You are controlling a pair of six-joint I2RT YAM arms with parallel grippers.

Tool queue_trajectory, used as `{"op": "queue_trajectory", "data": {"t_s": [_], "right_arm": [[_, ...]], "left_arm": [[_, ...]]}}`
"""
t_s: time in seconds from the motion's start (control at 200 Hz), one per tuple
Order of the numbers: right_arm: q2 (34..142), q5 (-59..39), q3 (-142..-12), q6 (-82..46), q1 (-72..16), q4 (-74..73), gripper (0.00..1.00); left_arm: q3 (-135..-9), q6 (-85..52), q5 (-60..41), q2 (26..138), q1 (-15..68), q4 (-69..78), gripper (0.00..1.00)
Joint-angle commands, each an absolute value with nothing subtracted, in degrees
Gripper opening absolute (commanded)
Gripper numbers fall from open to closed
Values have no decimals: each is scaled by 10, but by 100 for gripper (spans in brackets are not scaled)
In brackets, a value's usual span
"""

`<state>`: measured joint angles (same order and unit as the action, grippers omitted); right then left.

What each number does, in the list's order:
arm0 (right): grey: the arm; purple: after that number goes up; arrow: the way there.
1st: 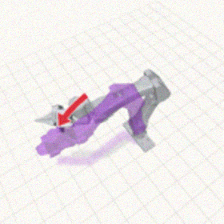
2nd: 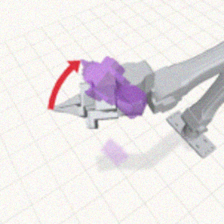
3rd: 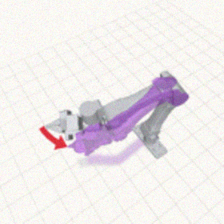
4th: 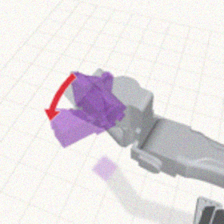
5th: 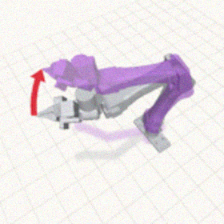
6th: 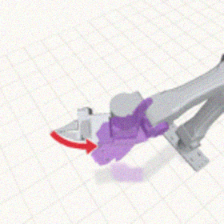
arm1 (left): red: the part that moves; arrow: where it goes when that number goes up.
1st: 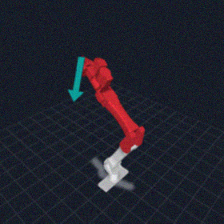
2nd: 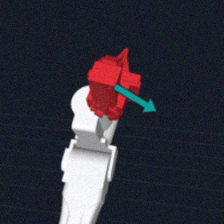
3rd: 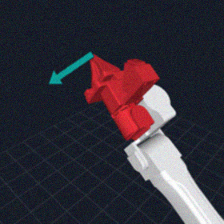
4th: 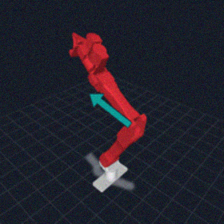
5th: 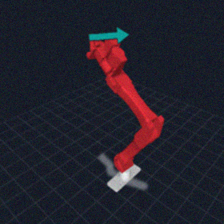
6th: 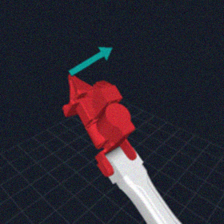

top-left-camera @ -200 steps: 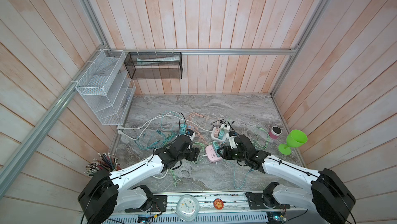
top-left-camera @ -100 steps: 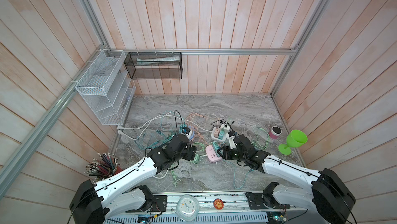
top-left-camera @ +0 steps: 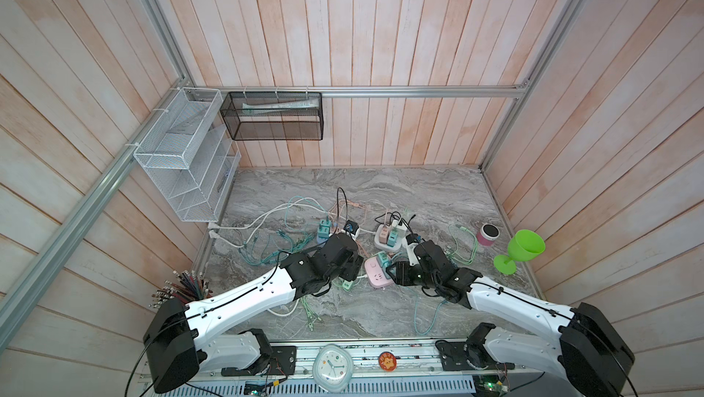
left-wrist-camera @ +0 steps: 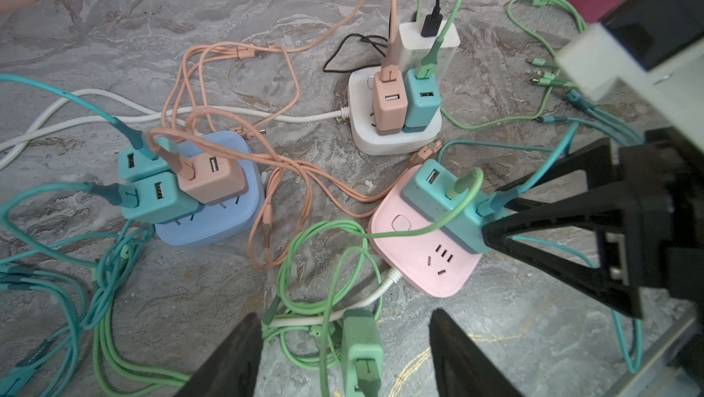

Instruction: Pull the plug off the socket

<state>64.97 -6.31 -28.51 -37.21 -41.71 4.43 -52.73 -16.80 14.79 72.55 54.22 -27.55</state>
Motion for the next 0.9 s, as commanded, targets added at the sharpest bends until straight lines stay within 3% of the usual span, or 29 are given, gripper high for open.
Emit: {"op": "queue_trajectory", "data": {"t_s": [0.0,0.295,0.545,0.895], "right_arm": [[646,-32,-302,-355,-421,97,56],[655,-14,-325,-349,-440,105,57],[683,11,-346,-352,-465,110,49],[724,41,-375,-350,-493,128,45]], "left_arm": [[-534,-118,124,758,542,-260,69],[-520,-79,66,809,542,-208,69],[-510,-87,32,846,542,-185,69],[-493,-109,44,890,542,-168,65]]}}
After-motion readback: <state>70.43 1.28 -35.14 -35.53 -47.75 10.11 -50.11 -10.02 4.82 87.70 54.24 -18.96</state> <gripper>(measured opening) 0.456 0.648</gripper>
